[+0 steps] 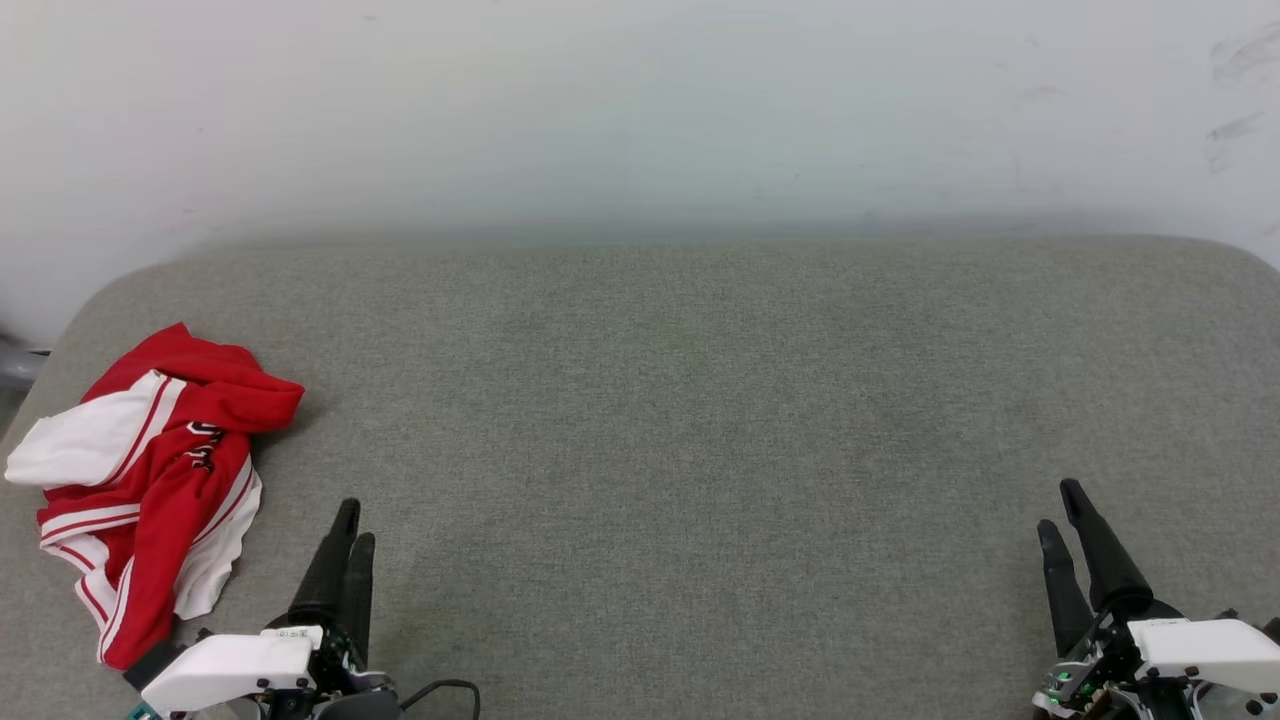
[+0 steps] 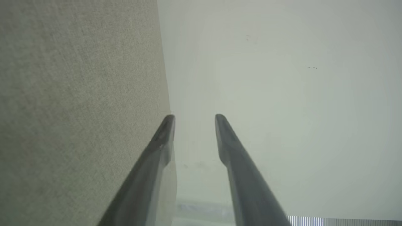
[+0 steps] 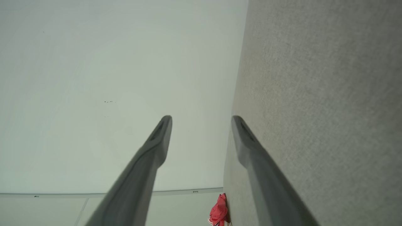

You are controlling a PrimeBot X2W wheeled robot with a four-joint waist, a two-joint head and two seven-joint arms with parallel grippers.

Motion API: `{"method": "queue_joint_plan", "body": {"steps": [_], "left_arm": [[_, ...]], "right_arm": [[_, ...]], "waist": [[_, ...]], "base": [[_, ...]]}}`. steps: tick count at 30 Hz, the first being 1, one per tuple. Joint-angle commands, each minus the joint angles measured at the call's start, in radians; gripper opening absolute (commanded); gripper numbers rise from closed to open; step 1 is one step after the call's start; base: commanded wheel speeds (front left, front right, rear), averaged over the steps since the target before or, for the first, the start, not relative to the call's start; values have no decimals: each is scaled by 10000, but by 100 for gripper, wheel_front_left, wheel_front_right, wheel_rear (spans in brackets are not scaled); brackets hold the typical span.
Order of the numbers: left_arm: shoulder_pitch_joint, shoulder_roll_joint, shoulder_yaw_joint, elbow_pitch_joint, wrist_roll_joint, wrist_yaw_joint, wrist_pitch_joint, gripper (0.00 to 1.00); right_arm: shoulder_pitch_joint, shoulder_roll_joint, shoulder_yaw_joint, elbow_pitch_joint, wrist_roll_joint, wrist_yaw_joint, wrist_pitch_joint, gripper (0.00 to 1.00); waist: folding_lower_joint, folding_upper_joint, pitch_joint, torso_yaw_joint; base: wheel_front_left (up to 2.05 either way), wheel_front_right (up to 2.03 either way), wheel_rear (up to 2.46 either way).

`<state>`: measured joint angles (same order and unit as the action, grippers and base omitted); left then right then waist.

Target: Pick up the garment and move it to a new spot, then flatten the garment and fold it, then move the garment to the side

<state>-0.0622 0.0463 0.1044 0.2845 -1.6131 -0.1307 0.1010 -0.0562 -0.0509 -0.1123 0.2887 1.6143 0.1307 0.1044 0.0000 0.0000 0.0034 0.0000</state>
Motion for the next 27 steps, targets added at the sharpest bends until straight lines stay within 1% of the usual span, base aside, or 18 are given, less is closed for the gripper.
{"method": "queue_joint_plan", "body": {"steps": [1,6,10,14,20,27], "left_arm": [[-160,19,-43,-314,78,0,-136,100],[-120,21,-12,-431,435,0,-336,100],[-135,23,129,-538,1013,2,-528,100],[-182,24,215,-748,1765,127,-709,100],[-181,27,153,-1252,3110,526,-968,100],[-71,30,-143,-1731,4640,1036,-1250,100]], "right_arm": [[-153,-3,29,-220,-166,2,-138,100],[-118,-3,8,-288,-556,2,-341,100],[-101,-3,-105,-451,-1162,2,-533,100],[-82,-2,-163,-720,-1980,2,-717,100],[-16,-2,-141,-1212,-3272,2,-976,100],[70,-1,-36,-1751,-4872,2,-1260,100]], "waist": [[0,0,5,0],[0,0,16,-2],[0,0,32,-2],[0,0,42,0],[0,0,49,2],[0,0,52,7]], "base": [[0,0,0],[0,0,0],[0,0,0],[0,0,0],[0,0,0],[0,0,0]]}}
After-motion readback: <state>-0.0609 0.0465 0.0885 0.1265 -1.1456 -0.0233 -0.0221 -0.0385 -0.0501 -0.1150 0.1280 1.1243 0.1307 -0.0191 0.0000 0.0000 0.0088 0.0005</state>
